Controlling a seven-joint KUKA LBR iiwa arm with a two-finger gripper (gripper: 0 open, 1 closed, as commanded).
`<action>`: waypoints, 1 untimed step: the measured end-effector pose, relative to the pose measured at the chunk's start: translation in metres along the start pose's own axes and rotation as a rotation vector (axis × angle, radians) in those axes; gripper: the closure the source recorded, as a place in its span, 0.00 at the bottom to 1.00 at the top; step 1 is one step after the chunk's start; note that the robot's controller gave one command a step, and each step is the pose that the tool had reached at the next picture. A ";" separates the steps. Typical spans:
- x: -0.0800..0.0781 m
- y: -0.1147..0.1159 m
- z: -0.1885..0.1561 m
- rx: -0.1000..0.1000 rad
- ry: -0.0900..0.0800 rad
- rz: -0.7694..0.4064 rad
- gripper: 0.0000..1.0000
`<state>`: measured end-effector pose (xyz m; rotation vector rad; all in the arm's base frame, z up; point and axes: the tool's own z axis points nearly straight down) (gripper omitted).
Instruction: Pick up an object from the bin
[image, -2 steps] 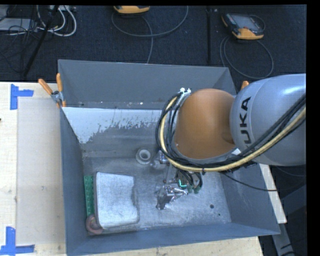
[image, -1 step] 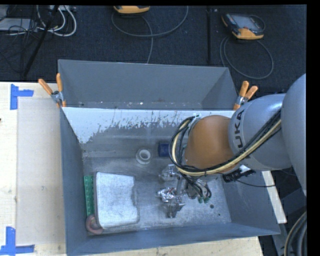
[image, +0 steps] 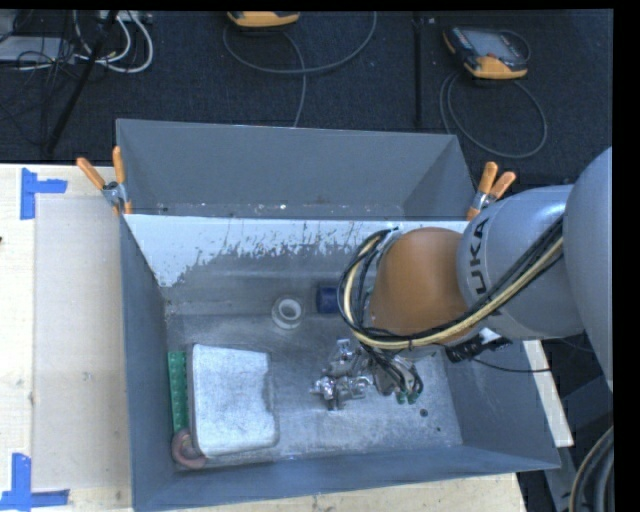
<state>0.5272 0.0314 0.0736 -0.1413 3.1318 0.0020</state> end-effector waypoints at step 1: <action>-0.015 0.051 -0.179 0.000 -0.001 -0.260 1.00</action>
Offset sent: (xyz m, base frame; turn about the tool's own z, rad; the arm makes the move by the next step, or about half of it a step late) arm 0.0071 0.0511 0.1762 -0.2601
